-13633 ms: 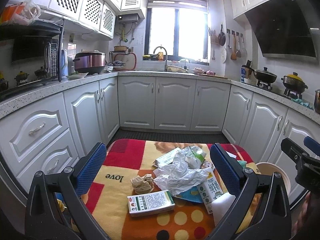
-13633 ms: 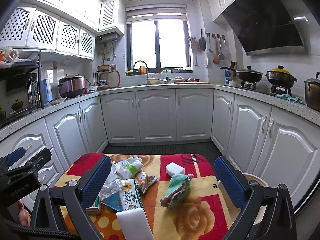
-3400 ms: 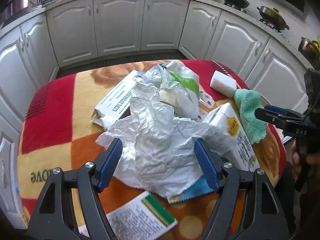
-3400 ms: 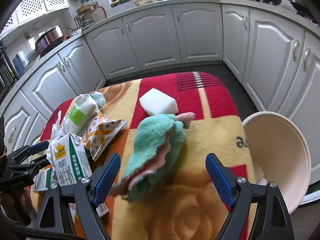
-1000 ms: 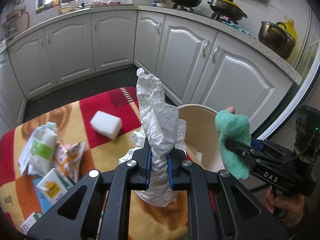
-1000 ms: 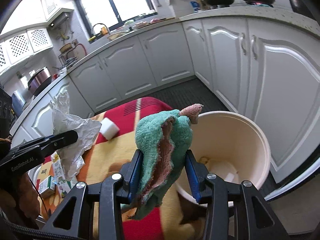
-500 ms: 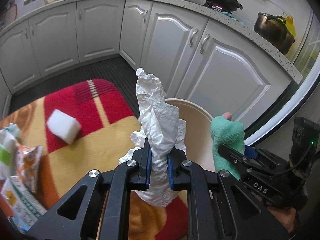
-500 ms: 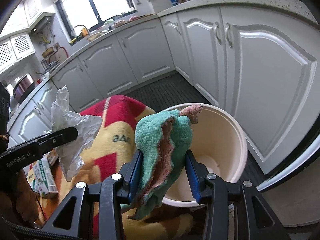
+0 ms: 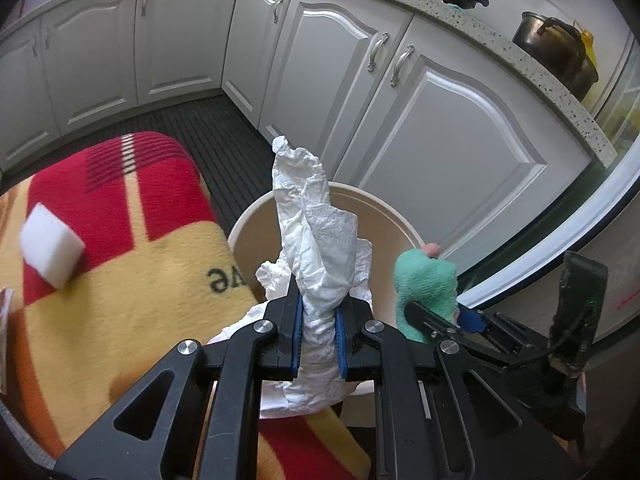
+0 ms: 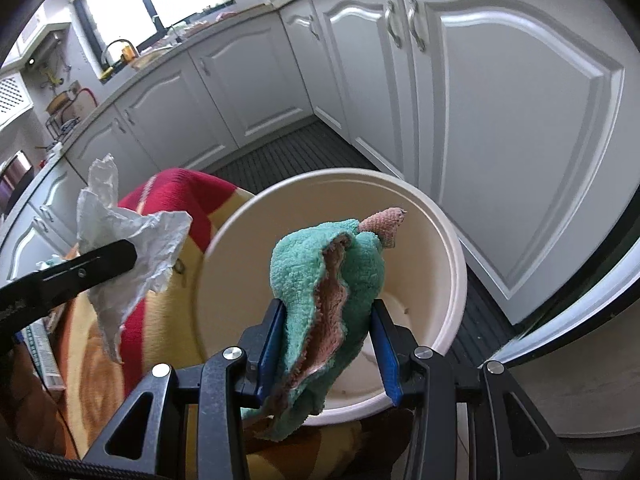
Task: Collect trash
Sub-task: 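Carry the wrap and towel over the bucket and open both tools, then move both open tools back over the table toward the remaining trash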
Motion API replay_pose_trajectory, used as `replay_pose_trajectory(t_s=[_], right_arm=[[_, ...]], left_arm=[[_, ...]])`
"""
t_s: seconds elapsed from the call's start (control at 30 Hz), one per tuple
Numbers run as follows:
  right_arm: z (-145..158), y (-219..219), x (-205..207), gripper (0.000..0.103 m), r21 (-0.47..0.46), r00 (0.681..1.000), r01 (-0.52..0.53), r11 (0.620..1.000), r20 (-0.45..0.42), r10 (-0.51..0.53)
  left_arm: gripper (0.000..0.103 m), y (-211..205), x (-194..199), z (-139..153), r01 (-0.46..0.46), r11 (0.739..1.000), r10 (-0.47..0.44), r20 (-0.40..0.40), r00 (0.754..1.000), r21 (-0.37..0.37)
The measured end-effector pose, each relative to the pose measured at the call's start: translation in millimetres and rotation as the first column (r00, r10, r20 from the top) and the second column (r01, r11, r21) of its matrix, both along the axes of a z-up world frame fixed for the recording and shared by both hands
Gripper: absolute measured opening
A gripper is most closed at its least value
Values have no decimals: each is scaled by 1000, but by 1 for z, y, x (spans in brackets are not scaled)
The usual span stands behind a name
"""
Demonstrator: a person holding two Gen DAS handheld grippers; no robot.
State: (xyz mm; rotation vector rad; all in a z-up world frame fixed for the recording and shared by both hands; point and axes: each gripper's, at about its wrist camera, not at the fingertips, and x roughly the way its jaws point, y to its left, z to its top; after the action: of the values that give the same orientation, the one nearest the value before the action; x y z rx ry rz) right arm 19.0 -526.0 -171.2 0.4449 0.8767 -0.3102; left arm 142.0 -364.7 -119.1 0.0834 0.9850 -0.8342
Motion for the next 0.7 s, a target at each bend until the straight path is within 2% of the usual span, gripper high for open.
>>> replay_pose_trajectory(t_s=[0.1,0.13,0.17,0.23,0.27,0.37,0.7], right_arm=[[-10,-5,6,42,-15,1000,7,1000,-29,-7],[-13,-3,7,44,-24,999,8,1000,-37,-9],[-16,-4,8,49,-30,999,14,999,-42,-15],[-19,-3,7,50,-33,999,25,999,-42,-26],[-21,-4,8,50,-31,998,27,999,-48,-29],[-27,-7,10,51,-9,997,32,999,-66,-32],[-24,-3,3,51,-7,997,31,1000,-74,-31]], left_arm=[[13,-3,3,-7,-16,1000,16,-8,1000,-4],[18,-3,4,-10,-16,1000,16,-16,1000,-2],[29,-2,5,-13,-16,1000,17,-27,1000,2],[47,-2,8,-17,-25,1000,25,-44,999,6],[51,-1,8,-18,-30,1000,30,-50,998,-8],[52,4,9,-15,-45,999,44,-56,997,-27],[53,19,2,-1,-88,996,88,-19,996,-15]])
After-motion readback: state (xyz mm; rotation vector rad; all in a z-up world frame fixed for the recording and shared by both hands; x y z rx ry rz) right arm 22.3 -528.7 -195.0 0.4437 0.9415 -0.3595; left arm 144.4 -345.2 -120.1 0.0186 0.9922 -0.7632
